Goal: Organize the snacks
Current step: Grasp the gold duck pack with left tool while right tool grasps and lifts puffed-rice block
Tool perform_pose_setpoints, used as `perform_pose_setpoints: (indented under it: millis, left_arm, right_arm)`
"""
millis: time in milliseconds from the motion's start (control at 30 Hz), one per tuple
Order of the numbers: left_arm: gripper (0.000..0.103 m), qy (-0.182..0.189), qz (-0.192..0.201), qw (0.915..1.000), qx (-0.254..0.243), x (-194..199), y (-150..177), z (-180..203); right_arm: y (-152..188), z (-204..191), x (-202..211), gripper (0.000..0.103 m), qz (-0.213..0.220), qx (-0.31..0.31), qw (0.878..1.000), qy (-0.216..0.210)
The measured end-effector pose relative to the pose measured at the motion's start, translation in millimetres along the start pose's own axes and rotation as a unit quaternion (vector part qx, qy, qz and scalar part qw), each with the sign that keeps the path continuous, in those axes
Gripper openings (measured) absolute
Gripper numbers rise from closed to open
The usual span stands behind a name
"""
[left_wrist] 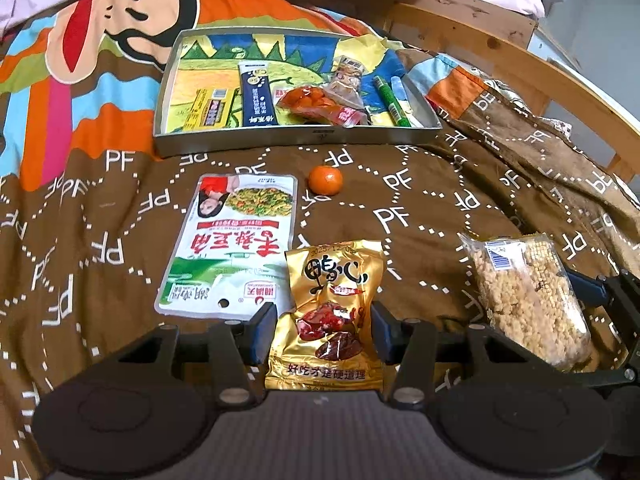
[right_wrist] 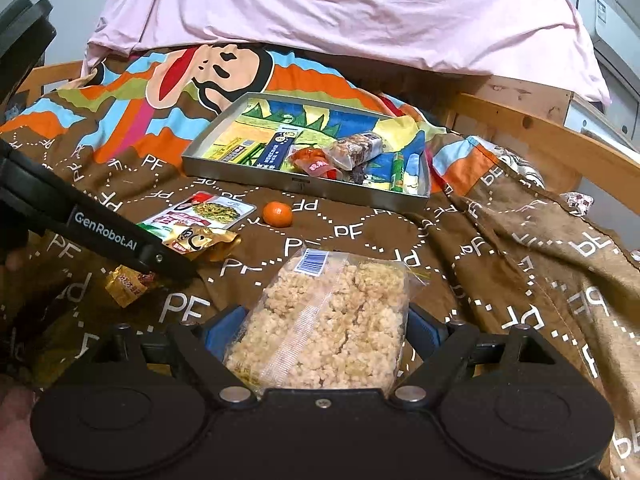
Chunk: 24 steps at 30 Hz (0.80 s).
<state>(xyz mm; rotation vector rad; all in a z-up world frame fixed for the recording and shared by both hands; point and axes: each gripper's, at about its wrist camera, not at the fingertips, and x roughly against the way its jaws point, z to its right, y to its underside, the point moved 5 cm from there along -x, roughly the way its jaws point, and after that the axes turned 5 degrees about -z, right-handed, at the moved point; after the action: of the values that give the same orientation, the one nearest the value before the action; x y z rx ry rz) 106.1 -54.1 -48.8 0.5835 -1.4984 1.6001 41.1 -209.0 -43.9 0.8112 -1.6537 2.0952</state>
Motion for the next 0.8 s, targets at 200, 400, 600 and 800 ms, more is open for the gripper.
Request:
perform_pose_setpoints:
  millis: [200,400,600,800]
  left_arm:
    - [0.054,0.010,0.015,0.9997,0.018,6.3,-0.7,-6.6]
    - [0.054,0.011,0.037,0.9990,0.024,12.6,-8.0,-17.0]
    - [0.054,0.006,0.054,0.9978,0.039,16.2,-18.1,-28.3]
    - [0.054,-0.004,0.060,0.9969,0.051,23.8,-50.1,-40.3]
  right_arm:
    - [-1.1,2.8,3.2,0.086,0.018,-0.007,1.000,0.008]
    - [-5.7,6.3,1.5,0.086,0.040,-0.020,0.999,0.007]
    - [-10.7,10.5,1.1,0.086,0.053,-0.032,0.998,0.003]
    - [-42.5,12.3,-15.4,0.086,0.066,-0.028,0.997,-0.023]
